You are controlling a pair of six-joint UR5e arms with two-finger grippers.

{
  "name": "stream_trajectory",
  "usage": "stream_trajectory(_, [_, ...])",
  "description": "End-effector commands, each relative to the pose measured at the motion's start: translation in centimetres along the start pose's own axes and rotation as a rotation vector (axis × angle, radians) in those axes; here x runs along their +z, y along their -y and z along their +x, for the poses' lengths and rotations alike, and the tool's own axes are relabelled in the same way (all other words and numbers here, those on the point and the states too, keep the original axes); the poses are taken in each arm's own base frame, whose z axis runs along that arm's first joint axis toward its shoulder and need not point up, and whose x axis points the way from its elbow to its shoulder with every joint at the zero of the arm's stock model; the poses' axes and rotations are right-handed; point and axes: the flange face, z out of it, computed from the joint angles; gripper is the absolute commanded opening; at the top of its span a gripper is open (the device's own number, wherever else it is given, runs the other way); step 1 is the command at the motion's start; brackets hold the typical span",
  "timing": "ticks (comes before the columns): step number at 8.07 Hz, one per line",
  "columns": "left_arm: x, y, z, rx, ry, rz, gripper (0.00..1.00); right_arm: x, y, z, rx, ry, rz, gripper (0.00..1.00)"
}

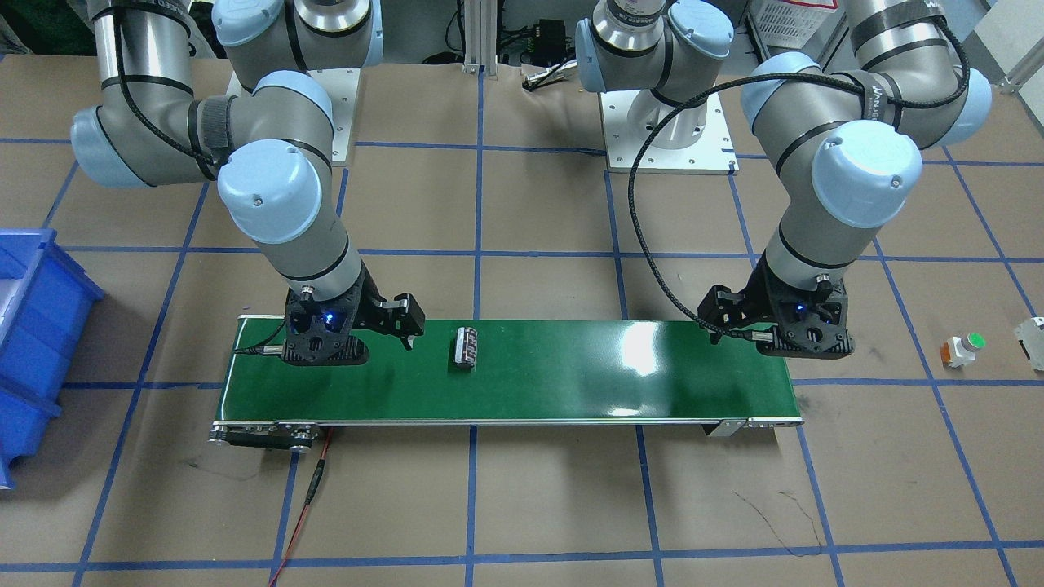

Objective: Move capacitor from left to right
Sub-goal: 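Lower the right gripper toward the capacitor as the belt carries it closer, then close the right gripper on the capacitor and lift it off the belt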

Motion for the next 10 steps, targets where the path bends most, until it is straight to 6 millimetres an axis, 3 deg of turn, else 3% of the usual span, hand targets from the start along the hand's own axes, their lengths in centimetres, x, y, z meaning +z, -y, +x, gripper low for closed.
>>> stream_trajectory(1, [0.0, 0.0, 0.1, 0.001, -0.001, 0.0, 1.0, 0.4, 0.3, 0.0, -0.005, 0.008, 0.022, 0.96])
stream_trajectory(7, [0.2, 0.0, 0.1, 0.001, -0.003, -0.004, 1.0, 1.5, -0.6, 0.3, 0.022, 0.0, -0.004, 0.95])
stream_trajectory(10, [0.2, 0.0, 0.1, 0.001, -0.003, -0.004, 1.0, 2.4, -1.3, 0.5, 0.031, -0.008, -0.031, 0.88])
